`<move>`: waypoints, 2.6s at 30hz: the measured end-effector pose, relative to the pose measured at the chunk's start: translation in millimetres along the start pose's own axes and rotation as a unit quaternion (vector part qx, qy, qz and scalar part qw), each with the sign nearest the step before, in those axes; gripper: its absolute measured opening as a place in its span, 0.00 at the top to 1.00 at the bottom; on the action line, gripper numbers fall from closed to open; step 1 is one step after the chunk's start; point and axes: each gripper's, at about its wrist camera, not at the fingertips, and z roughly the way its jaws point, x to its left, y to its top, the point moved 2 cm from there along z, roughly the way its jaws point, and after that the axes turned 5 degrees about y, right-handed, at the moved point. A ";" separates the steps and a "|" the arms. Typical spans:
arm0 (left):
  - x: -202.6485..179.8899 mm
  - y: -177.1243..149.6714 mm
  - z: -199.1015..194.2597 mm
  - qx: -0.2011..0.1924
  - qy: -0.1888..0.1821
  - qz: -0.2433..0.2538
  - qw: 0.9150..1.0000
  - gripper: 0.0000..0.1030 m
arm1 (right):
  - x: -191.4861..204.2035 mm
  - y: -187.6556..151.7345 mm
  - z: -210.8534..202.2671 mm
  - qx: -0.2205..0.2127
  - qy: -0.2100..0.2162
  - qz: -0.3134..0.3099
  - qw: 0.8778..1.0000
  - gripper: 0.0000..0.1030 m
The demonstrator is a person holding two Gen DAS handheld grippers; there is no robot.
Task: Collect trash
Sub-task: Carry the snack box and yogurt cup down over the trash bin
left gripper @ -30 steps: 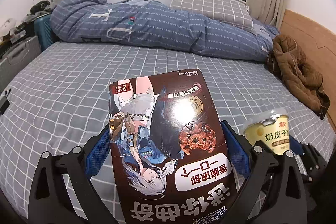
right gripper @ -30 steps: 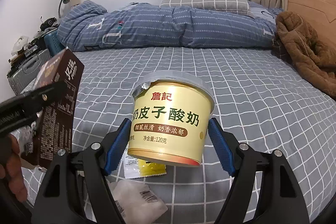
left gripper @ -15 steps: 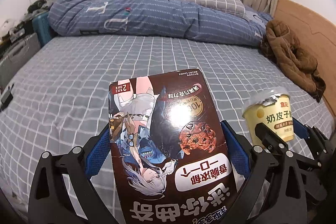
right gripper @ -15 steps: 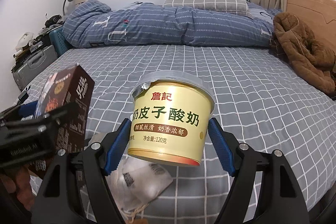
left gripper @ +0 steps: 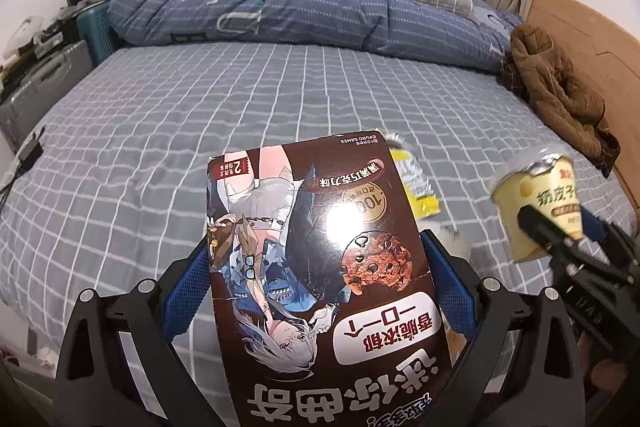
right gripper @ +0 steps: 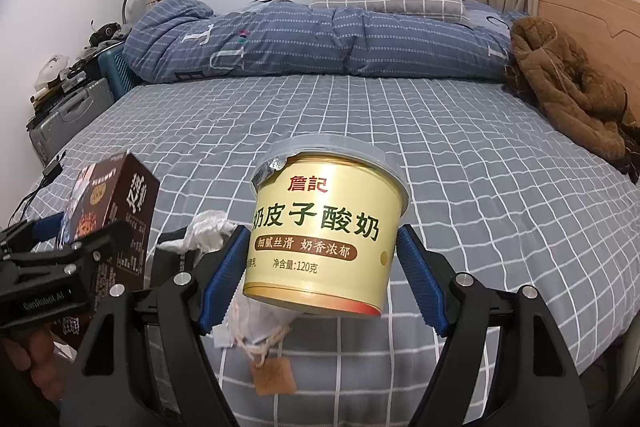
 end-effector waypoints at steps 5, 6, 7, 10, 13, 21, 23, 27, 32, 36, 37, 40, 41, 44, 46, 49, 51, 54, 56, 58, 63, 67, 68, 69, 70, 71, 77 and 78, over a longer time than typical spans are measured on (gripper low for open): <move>4.9 -17.8 -7.6 0.008 0.003 0.000 1.000 0.08 | -0.2 -12.5 -11.7 0.005 -0.002 0.001 1.000 0.30; 4.9 -20.9 -10.1 0.008 0.002 0.001 1.000 0.08 | 0.1 -15.5 -15.0 0.005 -0.003 0.001 1.000 0.30; 5.2 -24.0 -12.7 0.008 0.002 0.002 1.000 0.08 | 0.8 -17.7 -17.7 0.006 -0.003 0.001 1.000 0.30; 6.8 -33.8 -20.9 0.009 0.002 0.002 1.000 0.08 | 4.2 -24.3 -26.7 0.006 -0.001 0.000 1.000 0.30; 7.9 -42.6 -25.9 0.011 0.001 -0.001 1.000 0.08 | 8.0 -31.7 -34.9 0.007 0.001 0.000 1.000 0.30; 6.3 -73.9 -40.7 0.022 -0.002 0.002 1.000 0.08 | 12.6 -61.1 -54.8 0.018 0.003 0.000 1.000 0.30; 6.6 -79.8 -44.6 0.024 -0.003 0.001 1.000 0.08 | 14.0 -67.1 -58.6 0.021 0.004 0.001 1.000 0.30; 6.8 -89.9 -52.0 0.025 -0.005 -0.003 1.000 0.08 | 18.6 -78.1 -68.7 0.023 0.007 0.000 1.000 0.30; 8.5 -106.9 -61.0 0.029 -0.003 -0.005 1.000 0.08 | 22.9 -89.5 -78.5 0.027 0.009 -0.003 1.000 0.30; 8.1 -119.4 -68.6 0.032 -0.004 -0.006 0.999 0.08 | 26.7 -102.0 -85.6 0.033 0.009 -0.006 0.999 0.30; 7.6 -121.7 -70.2 0.032 -0.004 -0.005 0.999 0.08 | 27.4 -105.1 -87.3 0.035 0.010 -0.006 0.999 0.30; 5.8 -129.3 -76.2 0.034 -0.004 -0.003 0.999 0.08 | 29.4 -112.0 -92.6 0.038 0.009 -0.009 0.999 0.30; 5.7 -132.0 -78.1 0.037 -0.003 -0.002 0.999 0.08 | 30.1 -114.4 -94.9 0.039 0.010 -0.009 0.999 0.30; 6.8 -138.6 -83.1 0.040 -0.005 -0.004 0.999 0.08 | 32.2 -121.6 -101.4 0.040 0.009 -0.009 0.999 0.30; 8.2 -143.4 -87.1 0.042 -0.004 -0.004 0.999 0.08 | 33.2 -127.9 -105.0 0.045 0.010 -0.007 0.999 0.30; 9.9 -151.8 -92.3 0.045 -0.002 -0.005 0.999 0.08 | 35.8 -136.4 -108.6 0.052 0.011 -0.009 0.999 0.30; 11.6 -157.7 -93.2 0.051 -0.001 -0.007 0.999 0.08 | 36.4 -141.5 -110.6 0.056 0.011 -0.010 0.998 0.30; 13.7 -168.4 -94.4 0.061 0.000 -0.008 0.998 0.08 | 38.2 -150.3 -113.8 0.064 0.010 -0.010 0.998 0.30; 15.3 -176.7 -96.9 0.066 0.000 -0.011 0.998 0.08 | 39.5 -155.9 -115.1 0.070 0.011 -0.011 0.997 0.30; 16.9 -183.8 -99.6 0.071 -0.001 -0.013 0.997 0.08 | 41.8 -163.5 -117.0 0.076 0.011 -0.011 0.997 0.30; 22.9 -200.3 -102.6 0.080 -0.003 -0.020 0.997 0.08 | 44.7 -179.6 -120.1 0.091 0.015 -0.006 0.996 0.30; 25.4 -213.7 -100.4 0.088 -0.006 -0.023 0.996 0.08 | 43.6 -197.2 -117.5 0.110 0.012 -0.005 0.994 0.30; 25.3 -217.4 -98.7 0.089 -0.005 -0.020 0.996 0.08 | 42.8 -200.1 -116.0 0.113 0.012 -0.003 0.993 0.30; 25.4 -220.8 -96.6 0.088 -0.005 -0.018 0.996 0.08 | 41.5 -203.4 -113.8 0.118 0.012 0.000 0.993 0.30; 25.9 -222.7 -94.7 0.089 -0.004 -0.017 0.996 0.08 | 40.2 -207.0 -110.9 0.123 0.012 0.002 0.992 0.30; 26.7 -226.1 -90.5 0.092 -0.002 -0.016 0.996 0.08 | 40.1 -208.9 -109.1 0.126 0.012 0.002 0.992 0.30; 27.6 -240.4 -70.6 0.116 -0.007 -0.014 0.993 0.08 | 33.0 -227.2 -90.2 0.159 0.023 0.015 0.987 0.30; 27.1 -242.9 -67.5 0.119 -0.006 -0.011 0.993 0.08 | 31.6 -231.6 -85.4 0.165 0.022 0.015 0.986 0.30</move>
